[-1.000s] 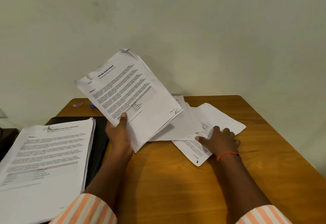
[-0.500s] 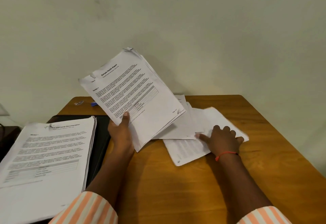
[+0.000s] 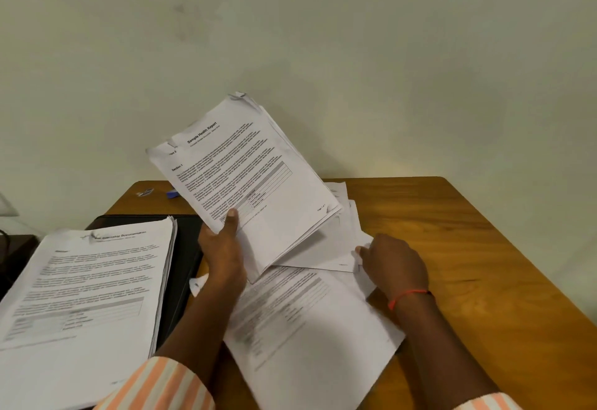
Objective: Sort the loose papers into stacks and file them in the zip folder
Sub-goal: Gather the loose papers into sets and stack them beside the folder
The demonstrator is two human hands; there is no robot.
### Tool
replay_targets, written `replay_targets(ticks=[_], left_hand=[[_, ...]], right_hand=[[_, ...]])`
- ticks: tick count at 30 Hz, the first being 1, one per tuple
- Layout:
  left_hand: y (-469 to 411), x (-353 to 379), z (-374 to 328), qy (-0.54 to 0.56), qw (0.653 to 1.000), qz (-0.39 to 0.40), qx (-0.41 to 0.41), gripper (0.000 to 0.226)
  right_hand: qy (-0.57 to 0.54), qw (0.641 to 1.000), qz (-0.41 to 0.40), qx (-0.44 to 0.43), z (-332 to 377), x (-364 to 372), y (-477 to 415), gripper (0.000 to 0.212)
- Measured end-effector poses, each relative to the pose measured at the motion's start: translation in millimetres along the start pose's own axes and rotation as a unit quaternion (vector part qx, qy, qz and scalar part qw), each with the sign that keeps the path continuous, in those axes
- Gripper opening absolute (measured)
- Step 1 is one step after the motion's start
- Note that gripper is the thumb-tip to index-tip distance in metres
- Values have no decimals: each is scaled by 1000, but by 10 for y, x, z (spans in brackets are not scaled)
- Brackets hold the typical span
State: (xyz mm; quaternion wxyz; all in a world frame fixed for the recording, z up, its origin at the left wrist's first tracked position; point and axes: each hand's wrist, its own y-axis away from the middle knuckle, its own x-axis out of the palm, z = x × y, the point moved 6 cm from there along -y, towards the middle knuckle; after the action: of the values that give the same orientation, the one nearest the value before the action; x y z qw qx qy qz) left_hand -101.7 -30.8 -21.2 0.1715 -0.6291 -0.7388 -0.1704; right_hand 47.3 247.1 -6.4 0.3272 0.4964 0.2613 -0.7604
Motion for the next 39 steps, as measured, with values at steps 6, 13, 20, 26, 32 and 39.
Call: replay_targets(ticks=[6,13,20,26,32,39], left_hand=[[-24,-17,40,-13,1000,-3,0,46],[-14,-46,56,7,1000,-13,-16,36],[-38,-77,104,18,999,-23,-39,35],[-79,-151,194,48,992,-62,-99,37],[-171,-212,333,68,981,-61,-170,36],[-266,-214,431,85,976,-43,-196,31]], right_hand=[[-17,999,1,-34,70,2,28,24],[-35,999,17,-22,193,174,97,81],[-71,996,50,4,211,241,29,68],[-41,997,28,54,60,179,-20,84],[-90,992,59,65,-74,158,-133,49],[-113,989,47,80,-142,164,-129,42]])
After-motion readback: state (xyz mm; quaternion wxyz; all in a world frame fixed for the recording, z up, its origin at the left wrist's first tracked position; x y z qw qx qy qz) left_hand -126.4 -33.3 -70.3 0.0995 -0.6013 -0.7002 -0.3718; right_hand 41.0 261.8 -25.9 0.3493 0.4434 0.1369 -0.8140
